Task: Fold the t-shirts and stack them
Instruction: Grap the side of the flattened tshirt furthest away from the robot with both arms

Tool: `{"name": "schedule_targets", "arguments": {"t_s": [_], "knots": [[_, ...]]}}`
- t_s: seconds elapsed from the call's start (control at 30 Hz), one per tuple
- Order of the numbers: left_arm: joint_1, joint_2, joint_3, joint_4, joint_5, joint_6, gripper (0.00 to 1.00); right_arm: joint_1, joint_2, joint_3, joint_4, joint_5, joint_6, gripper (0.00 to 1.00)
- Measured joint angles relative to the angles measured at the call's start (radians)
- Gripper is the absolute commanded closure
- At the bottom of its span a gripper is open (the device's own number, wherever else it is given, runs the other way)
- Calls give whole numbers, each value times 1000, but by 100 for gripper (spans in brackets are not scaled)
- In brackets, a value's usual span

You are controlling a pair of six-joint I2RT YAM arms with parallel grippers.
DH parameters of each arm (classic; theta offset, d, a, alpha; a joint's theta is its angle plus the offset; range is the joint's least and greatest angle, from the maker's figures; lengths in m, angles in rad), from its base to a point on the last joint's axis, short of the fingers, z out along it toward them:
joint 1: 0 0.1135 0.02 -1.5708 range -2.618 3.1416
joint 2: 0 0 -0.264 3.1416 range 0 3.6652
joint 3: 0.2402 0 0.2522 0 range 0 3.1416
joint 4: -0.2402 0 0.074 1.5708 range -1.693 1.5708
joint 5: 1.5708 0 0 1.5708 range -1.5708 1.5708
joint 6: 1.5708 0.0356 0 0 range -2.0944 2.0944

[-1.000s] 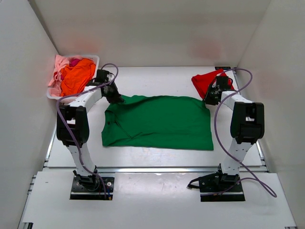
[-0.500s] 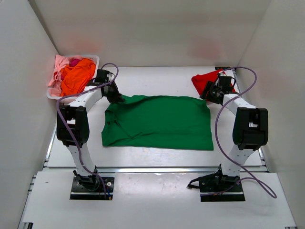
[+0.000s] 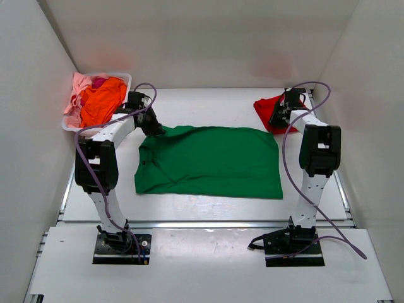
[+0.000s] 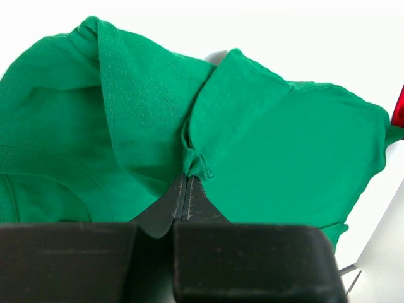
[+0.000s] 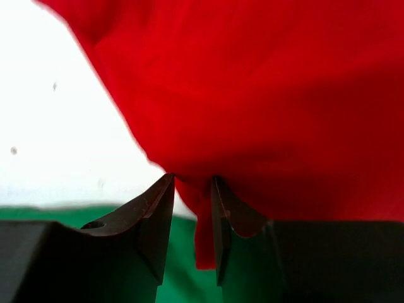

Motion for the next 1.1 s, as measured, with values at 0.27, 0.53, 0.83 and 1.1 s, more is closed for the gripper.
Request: {"name": "schedule_targets", "arguments": {"t_s": [0.27, 0.53, 0.83, 1.1], "knots": [[13, 8, 18, 1, 6, -5, 100, 6, 188, 317, -175, 50, 50, 69], [29, 8, 18, 1, 18, -6, 100, 8, 340, 583, -287, 71, 80, 65], [33, 8, 18, 5, 31, -9, 100, 21, 194, 413, -250, 127, 28, 47], [28, 8, 18, 21, 40, -16, 100, 45, -109, 111, -152, 232, 59, 51]]}}
